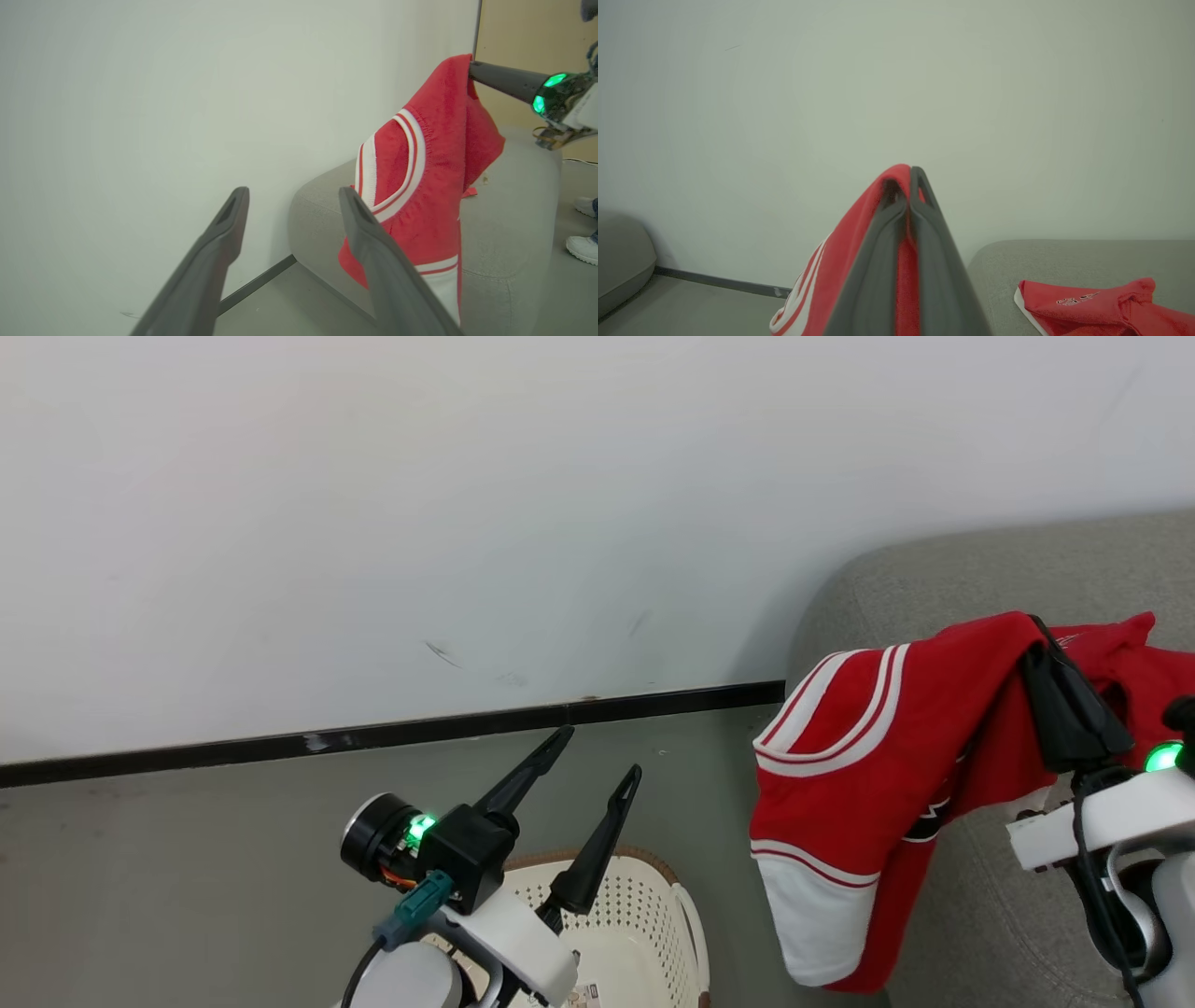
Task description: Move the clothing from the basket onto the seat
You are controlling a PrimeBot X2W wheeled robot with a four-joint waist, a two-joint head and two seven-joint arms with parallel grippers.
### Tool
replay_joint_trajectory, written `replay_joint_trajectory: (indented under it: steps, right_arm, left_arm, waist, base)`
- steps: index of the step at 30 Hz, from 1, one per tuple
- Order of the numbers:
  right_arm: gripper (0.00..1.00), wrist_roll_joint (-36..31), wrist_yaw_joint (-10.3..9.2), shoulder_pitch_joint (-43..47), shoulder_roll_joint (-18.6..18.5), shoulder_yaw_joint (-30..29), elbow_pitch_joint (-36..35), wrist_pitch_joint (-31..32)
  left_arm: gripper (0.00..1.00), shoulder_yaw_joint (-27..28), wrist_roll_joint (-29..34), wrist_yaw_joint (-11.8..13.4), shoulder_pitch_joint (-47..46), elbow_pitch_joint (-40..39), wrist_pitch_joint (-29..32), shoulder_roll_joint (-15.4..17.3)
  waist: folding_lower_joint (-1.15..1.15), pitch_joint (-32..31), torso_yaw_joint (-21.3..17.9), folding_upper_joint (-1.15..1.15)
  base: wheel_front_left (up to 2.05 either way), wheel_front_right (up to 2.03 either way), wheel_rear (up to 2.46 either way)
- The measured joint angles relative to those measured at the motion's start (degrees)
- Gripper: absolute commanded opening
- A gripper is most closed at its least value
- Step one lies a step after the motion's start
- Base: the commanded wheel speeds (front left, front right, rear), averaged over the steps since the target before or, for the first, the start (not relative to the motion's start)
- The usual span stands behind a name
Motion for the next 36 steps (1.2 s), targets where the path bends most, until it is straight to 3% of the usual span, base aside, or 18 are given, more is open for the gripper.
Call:
replay_joint_trajectory:
  steps: [13, 22, 32, 36]
  right_arm:
    - [0.0, -0.16, 0.0, 6.18, -1.38, -7.15, -6.69, 2.13]
    - [0.0, -0.09, 0.0, 10.11, -1.29, -10.74, -8.75, 4.1]
    - [0.0, 0.49, 0.0, 10.09, -2.07, -9.33, -8.59, 6.82]
    - [0.0, 0.73, 0.0, 5.62, -3.48, -8.84, -7.16, 8.46]
  left_arm:
    - [1.0, -3.24, 0.55, -2.54, 1.29, 0.07, -1.2, -0.36]
    - [1.0, -4.15, 0.65, -2.58, 2.01, 0.27, -1.94, -0.73]
    - [1.0, -4.2, 1.98, -2.3, 2.56, -0.09, -2.44, -0.76]
    - [1.0, -4.1, 2.11, -1.71, 2.59, -0.56, -2.44, -0.74]
  waist:
    - [0.0, 0.11, -4.99, 0.0]
    - [0.0, 0.46, -8.79, 0.0]
    - [0.0, 1.68, -12.09, 0.0]
    - [0.0, 2.92, -12.64, 0.0]
  base:
    - [0.0, 0.0, 0.0]
    - [0.0, 0.0, 0.0]
    - [0.0, 0.0, 0.0]
    - [0.0, 0.0, 0.0]
